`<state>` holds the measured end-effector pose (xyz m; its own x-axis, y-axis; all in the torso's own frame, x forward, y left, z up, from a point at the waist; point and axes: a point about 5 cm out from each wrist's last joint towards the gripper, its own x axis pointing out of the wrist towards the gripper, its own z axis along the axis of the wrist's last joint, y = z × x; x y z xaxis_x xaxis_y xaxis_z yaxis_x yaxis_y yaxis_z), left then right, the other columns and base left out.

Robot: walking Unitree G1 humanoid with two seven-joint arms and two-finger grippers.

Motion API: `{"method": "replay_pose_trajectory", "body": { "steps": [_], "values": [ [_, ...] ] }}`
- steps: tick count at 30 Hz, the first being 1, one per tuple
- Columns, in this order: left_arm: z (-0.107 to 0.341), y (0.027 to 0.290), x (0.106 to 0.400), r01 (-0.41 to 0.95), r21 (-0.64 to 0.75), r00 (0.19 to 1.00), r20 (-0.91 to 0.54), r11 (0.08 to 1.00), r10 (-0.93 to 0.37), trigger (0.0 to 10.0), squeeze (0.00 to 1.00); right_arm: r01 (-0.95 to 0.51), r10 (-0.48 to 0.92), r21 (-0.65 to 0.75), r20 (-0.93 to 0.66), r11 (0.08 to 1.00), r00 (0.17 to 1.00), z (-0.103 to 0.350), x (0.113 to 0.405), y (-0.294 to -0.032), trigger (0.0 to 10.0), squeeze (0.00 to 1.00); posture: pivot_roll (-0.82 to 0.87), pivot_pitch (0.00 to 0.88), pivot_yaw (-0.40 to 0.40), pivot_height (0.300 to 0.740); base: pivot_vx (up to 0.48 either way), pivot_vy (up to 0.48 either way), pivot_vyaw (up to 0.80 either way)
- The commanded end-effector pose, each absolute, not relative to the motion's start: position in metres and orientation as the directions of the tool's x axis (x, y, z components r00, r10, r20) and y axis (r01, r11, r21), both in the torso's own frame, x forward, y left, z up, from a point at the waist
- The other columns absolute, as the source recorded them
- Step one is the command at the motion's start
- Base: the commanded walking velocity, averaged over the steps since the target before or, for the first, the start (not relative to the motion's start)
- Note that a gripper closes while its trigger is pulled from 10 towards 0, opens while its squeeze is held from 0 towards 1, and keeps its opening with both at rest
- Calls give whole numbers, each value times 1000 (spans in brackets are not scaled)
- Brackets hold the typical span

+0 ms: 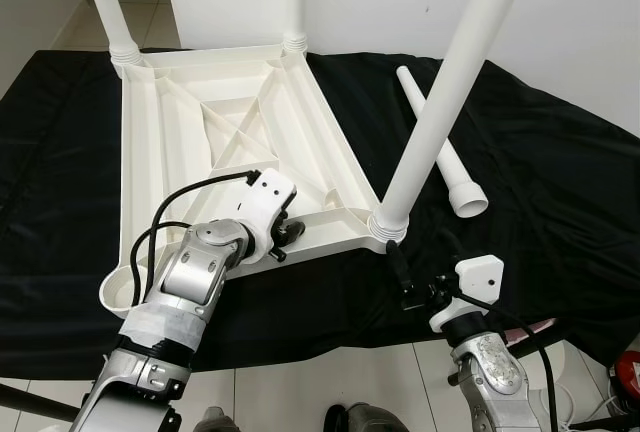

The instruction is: Building children table

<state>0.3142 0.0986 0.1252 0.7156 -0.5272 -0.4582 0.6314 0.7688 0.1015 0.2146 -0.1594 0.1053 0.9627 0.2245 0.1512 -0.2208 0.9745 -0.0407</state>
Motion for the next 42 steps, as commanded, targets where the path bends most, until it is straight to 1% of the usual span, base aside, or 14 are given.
{"method": "replay_pose_trajectory", "body": {
  "steps": [1, 2, 4, 11, 20, 21, 22, 24, 25, 27, 29, 35, 39, 42],
  "values": [
    [110, 129, 317, 418, 179, 816, -504, 891, -282, 0, 0, -219, 225, -51, 149, 974, 963, 104, 214, -162, 10000, 0, 52, 42, -52, 740, 0, 0, 0],
    [107, 135, 314, 391, 187, 822, -511, 901, -250, 0, 0, -219, 225, -54, 149, 974, 963, 104, 215, -162, 10000, 0, 51, 44, -49, 740, 0, 0, 0],
    [105, 139, 312, 376, 194, 823, -519, 906, -230, 0, 0, -218, 225, -57, 149, 974, 963, 103, 215, -162, 10000, 0, 50, 41, -48, 740, 0, 0, 0],
    [97, 151, 303, 348, 203, 815, -548, 915, -188, 0, 0, -218, 225, -64, 150, 974, 963, 103, 216, -162, 10000, 0, 50, 42, -46, 740, 0, 0, 0],
    [83, 172, 280, 291, 203, 791, -600, 935, -116, 0, 0, -214, 224, -77, 149, 974, 963, 103, 217, -165, 10000, 0, 51, 42, -37, 740, 0, 0, 0],
    [78, 181, 270, 243, 203, 784, -617, 949, -68, 0, 0, -215, 225, -80, 149, 973, 963, 103, 217, -165, 10000, 0, 55, 43, -38, 740, 0, 0, 0],
    [77, 185, 267, 222, 208, 784, -619, 953, -48, 0, 0, -216, 226, -81, 148, 973, 963, 102, 218, -165, 10000, 0, 57, 45, -42, 740, 0, 0, 0],
    [76, 187, 266, 211, 211, 784, -619, 954, -37, 0, 0, -217, 227, -81, 147, 973, 963, 102, 218, -165, 10000, 0, 57, 45, -42, 740, 0, 0, 0],
    [77, 194, 264, 156, 221, 791, -611, 963, 12, 0, 0, -222, 233, -85, 147, 971, 961, 102, 219, -164, 10000, 0, 61, 46, -45, 740, 0, 0, 0],
    [77, 196, 264, 142, 223, 793, -609, 964, 24, 0, 0, -224, 234, -86, 148, 971, 961, 102, 219, -164, 10000, 0, 61, 46, -45, 740, 0, 0, 0],
    [76, 206, 262, 93, 230, 790, -610, 969, 69, 0, 0, -225, 236, -89, 149, 970, 960, 103, 221, -165, 10000, 0, 66, 49, -55, 740, 0, 0, 0],
    [77, 222, 258, 23, 249, 788, -601, 968, 136, 0, 0, -225, 237, -94, 150, 970, 960, 104, 223, -167, 10000, 0, 74, 52, -62, 740, 0, 0, 0],
    [79, 220, 261, 18, 243, 794, -592, 970, 134, 0, 0, -226, 239, -96, 151, 969, 959, 103, 224, -166, 10000, 0, 75, 52, -62, 740, 0, 0, 0],
    [80, 196, 270, 111, 217, 815, -579, 970, 36, 0, 0, -221, 234, -99, 155, 970, 960, 104, 226, -167, 10000, 0, 72, 55, -61, 740, 0, 0, 0]
  ]
}}
